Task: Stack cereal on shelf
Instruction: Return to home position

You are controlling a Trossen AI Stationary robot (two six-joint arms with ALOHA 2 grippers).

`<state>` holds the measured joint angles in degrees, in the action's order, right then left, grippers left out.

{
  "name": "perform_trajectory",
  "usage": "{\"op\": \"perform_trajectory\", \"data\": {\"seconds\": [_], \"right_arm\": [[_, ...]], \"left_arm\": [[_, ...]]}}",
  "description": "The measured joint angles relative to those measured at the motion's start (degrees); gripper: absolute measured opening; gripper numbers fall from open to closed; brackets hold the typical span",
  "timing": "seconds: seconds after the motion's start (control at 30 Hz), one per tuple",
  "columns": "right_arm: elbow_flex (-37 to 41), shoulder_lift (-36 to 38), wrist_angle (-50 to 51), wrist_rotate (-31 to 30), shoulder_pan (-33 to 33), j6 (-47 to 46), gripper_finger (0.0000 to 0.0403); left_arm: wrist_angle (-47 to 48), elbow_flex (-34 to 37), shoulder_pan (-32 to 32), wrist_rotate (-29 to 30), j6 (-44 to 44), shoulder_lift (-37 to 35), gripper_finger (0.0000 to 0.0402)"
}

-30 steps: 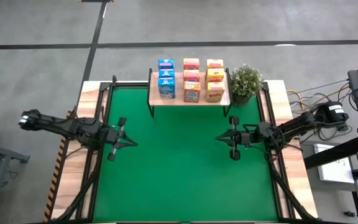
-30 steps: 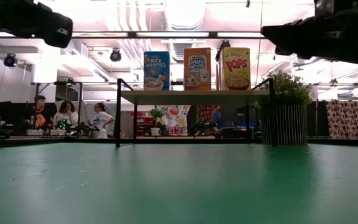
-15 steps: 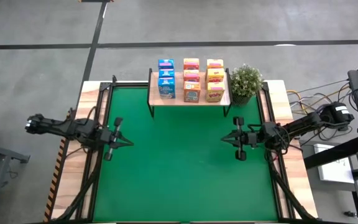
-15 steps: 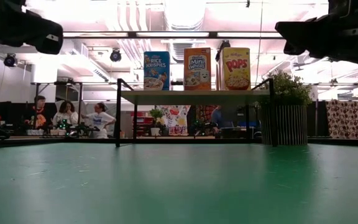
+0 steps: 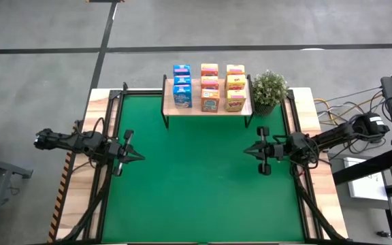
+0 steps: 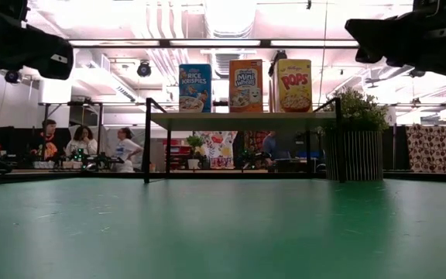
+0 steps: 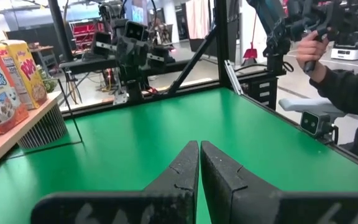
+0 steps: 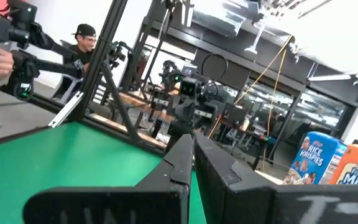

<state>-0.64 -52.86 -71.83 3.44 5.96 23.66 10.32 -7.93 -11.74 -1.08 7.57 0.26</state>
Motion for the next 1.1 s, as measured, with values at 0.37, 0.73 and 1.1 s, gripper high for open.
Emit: {"op": "perform_trajectory", "data": {"seconds": [0.37, 0.73, 1.1], "right_arm": [[0.02, 8.51, 4.58, -0.46, 0.0, 3.37, 0.0009], [0.04, 17.61, 12.13, -0.48, 0.0, 4.83, 0.0009], [0.06, 26.08, 17.44, -1.07, 0.0, 5.83, 0.0009]], "left_arm": [[-0.05, 0.31, 0.01, 0.1, -0.81, -0.29, 0.0], [-0.43, 0.31, 0.01, 0.4, -0.81, -0.29, 0.0], [-0.42, 0.31, 0.01, 0.67, 3.76, -0.27, 0.0]]}}
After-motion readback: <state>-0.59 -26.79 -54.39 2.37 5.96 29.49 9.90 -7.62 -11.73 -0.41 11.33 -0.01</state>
